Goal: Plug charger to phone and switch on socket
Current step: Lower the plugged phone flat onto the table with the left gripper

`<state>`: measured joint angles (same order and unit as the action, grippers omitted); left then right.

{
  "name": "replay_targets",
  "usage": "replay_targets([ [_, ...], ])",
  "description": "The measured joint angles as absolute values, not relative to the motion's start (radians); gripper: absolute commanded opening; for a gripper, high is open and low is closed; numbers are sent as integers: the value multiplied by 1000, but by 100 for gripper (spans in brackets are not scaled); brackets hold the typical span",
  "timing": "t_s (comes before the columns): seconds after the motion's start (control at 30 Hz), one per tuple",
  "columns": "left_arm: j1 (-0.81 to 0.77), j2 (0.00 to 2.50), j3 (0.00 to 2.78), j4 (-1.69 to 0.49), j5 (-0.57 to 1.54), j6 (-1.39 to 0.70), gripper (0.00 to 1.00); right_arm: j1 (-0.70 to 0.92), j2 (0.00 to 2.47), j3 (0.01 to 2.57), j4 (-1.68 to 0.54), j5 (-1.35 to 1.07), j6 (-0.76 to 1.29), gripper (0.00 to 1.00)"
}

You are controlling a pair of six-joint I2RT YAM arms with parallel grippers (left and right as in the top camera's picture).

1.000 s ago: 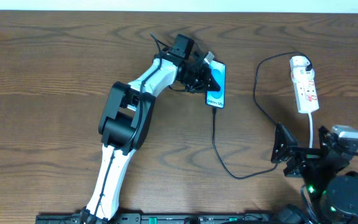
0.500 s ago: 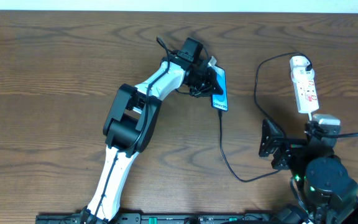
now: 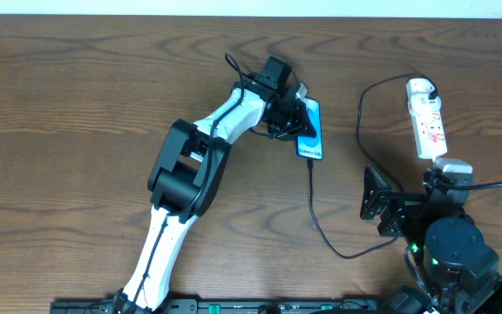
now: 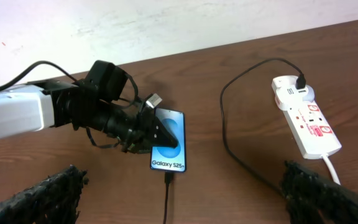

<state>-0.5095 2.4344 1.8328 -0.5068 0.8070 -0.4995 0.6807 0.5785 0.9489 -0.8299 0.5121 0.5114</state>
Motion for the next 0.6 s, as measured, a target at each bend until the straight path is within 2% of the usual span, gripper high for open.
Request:
replay_targets([
  [0.2, -514, 2420, 1839, -561, 785, -498, 41, 681, 579, 949, -830, 512, 513, 99],
  [0.6, -519, 2399, 1854, -645, 684, -497, 43, 681, 579, 949, -830, 512, 513, 99],
])
